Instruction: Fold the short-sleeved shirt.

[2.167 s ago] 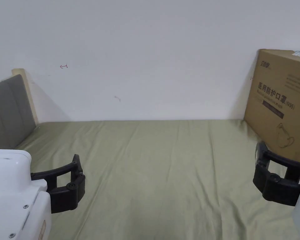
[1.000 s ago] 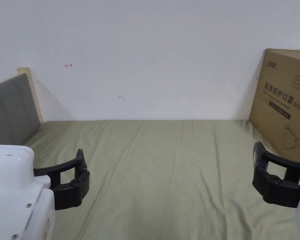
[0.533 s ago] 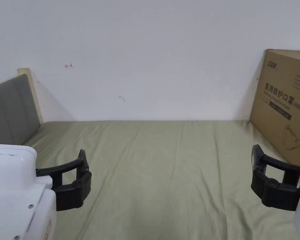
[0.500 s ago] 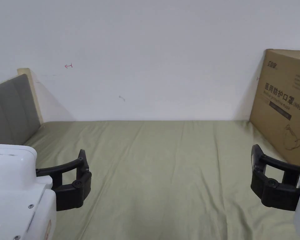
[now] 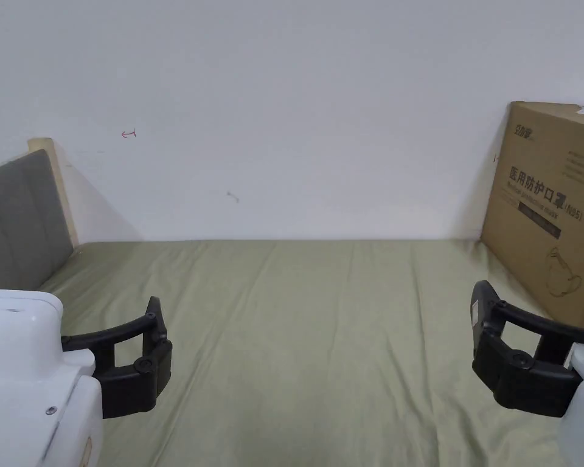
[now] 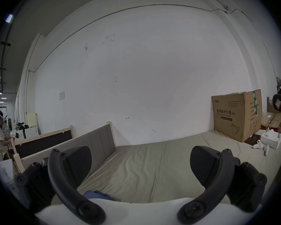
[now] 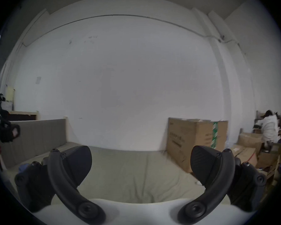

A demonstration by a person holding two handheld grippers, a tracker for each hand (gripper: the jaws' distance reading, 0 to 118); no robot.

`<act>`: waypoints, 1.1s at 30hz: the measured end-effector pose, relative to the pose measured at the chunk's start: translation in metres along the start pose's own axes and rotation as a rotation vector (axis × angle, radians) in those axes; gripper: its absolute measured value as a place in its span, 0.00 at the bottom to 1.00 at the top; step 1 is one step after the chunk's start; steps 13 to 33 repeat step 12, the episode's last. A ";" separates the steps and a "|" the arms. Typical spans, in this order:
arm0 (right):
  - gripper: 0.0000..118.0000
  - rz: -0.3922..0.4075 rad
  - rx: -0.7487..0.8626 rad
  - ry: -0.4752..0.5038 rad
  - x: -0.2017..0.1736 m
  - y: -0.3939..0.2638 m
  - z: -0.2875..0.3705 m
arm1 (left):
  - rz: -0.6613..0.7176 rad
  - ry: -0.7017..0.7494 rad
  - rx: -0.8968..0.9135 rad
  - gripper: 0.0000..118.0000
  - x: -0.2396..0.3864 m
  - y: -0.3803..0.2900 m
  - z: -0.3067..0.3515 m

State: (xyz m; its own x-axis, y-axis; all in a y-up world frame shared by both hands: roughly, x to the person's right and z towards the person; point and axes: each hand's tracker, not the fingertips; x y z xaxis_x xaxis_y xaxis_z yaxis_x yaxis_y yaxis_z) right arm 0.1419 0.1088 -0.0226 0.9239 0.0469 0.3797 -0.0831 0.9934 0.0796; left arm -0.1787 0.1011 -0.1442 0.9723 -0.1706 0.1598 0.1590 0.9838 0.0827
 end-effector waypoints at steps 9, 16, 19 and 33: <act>1.00 0.009 0.007 0.002 -0.011 0.000 0.005 | -0.004 -0.001 0.000 1.00 0.001 -0.001 -0.002; 1.00 0.034 -0.128 -0.056 -0.010 0.003 -0.008 | 0.001 -0.002 -0.002 1.00 0.001 -0.001 -0.002; 1.00 0.034 -0.128 -0.056 -0.010 0.003 -0.008 | 0.001 -0.002 -0.002 1.00 0.001 -0.001 -0.002; 1.00 0.034 -0.128 -0.056 -0.010 0.003 -0.008 | 0.001 -0.002 -0.002 1.00 0.001 -0.001 -0.002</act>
